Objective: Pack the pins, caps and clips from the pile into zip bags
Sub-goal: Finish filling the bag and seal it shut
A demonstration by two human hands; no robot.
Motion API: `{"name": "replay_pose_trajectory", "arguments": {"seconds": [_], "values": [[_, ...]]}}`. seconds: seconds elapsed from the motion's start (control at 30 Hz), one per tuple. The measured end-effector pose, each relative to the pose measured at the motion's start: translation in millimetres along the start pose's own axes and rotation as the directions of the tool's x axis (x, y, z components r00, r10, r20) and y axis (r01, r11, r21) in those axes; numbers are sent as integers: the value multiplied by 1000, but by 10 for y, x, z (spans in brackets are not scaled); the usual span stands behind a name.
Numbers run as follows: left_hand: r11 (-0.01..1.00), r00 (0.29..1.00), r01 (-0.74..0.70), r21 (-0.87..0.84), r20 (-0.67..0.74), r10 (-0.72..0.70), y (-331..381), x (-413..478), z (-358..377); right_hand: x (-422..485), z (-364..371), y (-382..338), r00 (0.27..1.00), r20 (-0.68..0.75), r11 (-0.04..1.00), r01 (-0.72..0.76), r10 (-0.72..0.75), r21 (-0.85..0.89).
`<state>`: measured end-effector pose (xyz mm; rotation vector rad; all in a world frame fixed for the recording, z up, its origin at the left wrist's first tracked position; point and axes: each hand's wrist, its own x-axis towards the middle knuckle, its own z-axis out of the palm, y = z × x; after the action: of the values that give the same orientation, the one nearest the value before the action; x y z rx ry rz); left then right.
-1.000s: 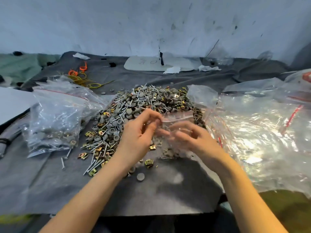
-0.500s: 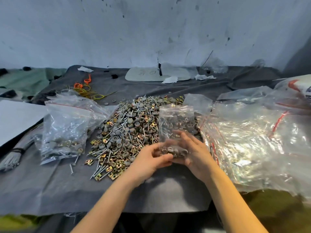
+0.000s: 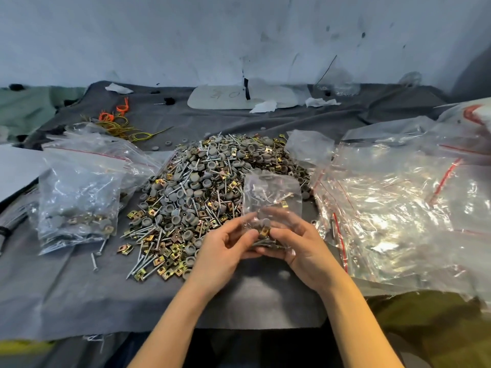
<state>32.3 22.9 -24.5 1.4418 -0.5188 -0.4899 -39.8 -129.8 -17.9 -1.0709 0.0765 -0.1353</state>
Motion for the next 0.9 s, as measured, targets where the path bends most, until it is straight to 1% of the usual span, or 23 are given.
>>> {"name": "replay_pose_trajectory", "arguments": {"seconds": [0.17,0.23,0.37,0.5,0.57,0.63,0.67,0.77,0.9], "values": [[993,1000,-21,113,-19,23,1,-19,4,2,-7,20,998,-52,997,-22,26,75],[988,998,-33,149,-42,40,17,-26,6,-3,-12,4,998,-50,997,-39,42,62],[983,997,-34,180,-59,45,53,-54,17,-11,7,-34,998,-26,997,-64,65,43],[979,997,-62,192,-26,68,83,-62,10,-17,40,-61,999,-5,997,-53,53,57],[976,997,-70,204,-22,76,77,-56,5,-31,45,-68,999,26,996,-43,41,76],[982,996,-85,168,-13,88,69,-58,8,-38,30,-74,997,73,996,-29,23,84],[984,995,-96,151,-8,98,63,-57,8,-35,22,-79,995,96,997,-27,20,78],[978,993,-116,171,2,118,50,-56,7,-16,20,-68,989,143,998,-46,39,48],[969,992,-123,213,29,120,13,-46,-2,8,1,-25,988,134,997,-75,71,27]]}}
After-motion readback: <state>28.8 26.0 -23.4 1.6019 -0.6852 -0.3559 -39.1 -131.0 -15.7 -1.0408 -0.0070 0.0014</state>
